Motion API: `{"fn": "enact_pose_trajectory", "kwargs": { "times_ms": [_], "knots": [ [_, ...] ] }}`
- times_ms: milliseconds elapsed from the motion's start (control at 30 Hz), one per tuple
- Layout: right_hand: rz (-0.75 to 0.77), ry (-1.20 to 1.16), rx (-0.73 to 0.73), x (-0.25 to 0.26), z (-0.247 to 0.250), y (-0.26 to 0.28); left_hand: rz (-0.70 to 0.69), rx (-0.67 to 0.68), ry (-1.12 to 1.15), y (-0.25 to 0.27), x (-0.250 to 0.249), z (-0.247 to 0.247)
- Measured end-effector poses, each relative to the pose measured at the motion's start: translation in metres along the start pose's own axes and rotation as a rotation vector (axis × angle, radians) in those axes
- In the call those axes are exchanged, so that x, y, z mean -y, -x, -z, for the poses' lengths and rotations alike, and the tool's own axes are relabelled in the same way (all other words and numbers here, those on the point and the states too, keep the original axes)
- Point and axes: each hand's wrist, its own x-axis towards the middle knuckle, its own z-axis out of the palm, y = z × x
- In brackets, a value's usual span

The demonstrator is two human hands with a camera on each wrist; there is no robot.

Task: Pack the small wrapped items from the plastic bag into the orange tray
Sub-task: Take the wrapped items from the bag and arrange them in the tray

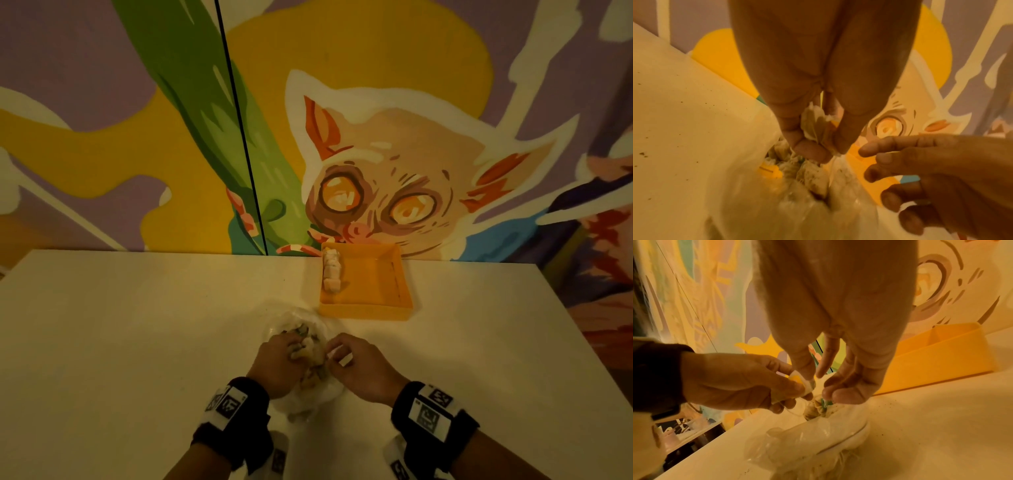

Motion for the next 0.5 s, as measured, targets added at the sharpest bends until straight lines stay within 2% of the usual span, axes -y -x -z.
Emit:
{"fn": "enact_pose_trajectory", "kwargs": {
  "times_ms": [100,267,367,500],
  "knots": [
    [0.043,-0.185,-0.034,0.011,-0.008,-0.001,-0.028,0.019,0.195,0.006,0.000,0.008],
    [0.210,-0.260,-0.061,0.012,-0.015,-0.006,-0.125,0.077,0.270,0.011,-0.004,0.020],
    [0.208,-0.276,-0.112,0.015,-0.012,-0.005,-0.139,0.063,0.328,0.015,-0.004,0.024],
    [0.170,-0.337,-0.185,0.015,-0.007,-0.003,-0.085,0.010,0.480,0.016,-0.005,0.026]
  ]
}}
